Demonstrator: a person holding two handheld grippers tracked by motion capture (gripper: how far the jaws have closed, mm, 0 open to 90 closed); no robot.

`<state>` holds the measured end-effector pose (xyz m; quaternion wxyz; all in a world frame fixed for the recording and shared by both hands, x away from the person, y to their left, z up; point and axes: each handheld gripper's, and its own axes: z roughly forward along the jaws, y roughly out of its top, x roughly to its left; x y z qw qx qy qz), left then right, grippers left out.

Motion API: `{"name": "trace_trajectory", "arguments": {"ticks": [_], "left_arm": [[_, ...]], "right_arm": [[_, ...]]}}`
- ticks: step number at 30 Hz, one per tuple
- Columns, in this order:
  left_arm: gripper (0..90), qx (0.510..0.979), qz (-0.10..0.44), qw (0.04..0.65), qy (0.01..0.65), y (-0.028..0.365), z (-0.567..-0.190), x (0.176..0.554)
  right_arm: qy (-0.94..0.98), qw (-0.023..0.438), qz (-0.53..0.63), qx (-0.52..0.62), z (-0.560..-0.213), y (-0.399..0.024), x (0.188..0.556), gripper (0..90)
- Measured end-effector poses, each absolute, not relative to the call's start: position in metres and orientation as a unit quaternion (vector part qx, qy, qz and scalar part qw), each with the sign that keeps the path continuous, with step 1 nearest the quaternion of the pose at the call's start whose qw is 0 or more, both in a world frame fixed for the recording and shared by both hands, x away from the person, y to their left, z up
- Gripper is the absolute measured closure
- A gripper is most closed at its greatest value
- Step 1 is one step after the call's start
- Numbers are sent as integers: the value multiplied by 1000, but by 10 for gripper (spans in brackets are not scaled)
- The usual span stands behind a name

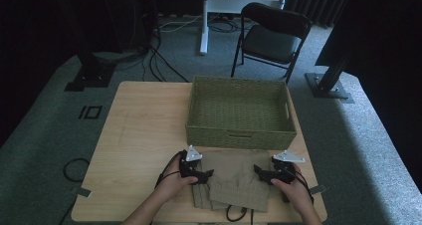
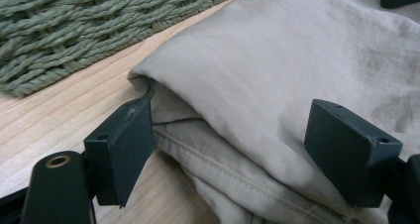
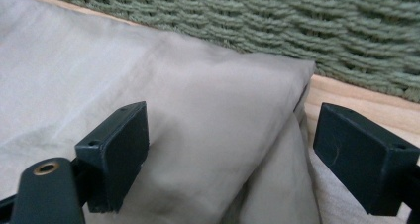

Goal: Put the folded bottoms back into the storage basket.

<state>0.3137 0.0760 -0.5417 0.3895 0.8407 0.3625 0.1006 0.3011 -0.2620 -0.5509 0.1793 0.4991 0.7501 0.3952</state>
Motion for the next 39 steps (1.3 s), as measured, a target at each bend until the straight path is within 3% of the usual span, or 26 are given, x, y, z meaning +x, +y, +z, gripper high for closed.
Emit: {"name": "trace_trajectory", "arguments": {"ticks": [12, 24, 28, 30, 32, 34, 36, 39], "left_arm": [[167, 834, 102, 395, 373, 71, -552, 314], [158, 833, 112, 389, 378, 69, -552, 314], [174, 840, 120, 383, 366, 63, -552, 314], [280, 842, 112, 394, 351, 61, -552, 314], [520, 837, 99, 405, 353, 58, -552, 315], [668, 839, 90, 408, 349, 55, -552, 317], [749, 839, 83, 411, 347, 53, -552, 317], [788, 839, 82, 413, 345, 53, -552, 317]], "right_arm": [[764, 172, 380, 493, -556, -259, 301, 141], [776, 200, 348, 486, -556, -249, 299, 140], [776, 200, 358, 479, -555, -249, 295, 303], [780, 196, 360, 472, -554, -248, 294, 413], [787, 186, 361, 464, -552, -245, 293, 533], [796, 175, 355, 458, -549, -242, 293, 633], [803, 169, 349, 452, -547, -239, 293, 722], [811, 174, 341, 443, -545, -235, 292, 798]]}}
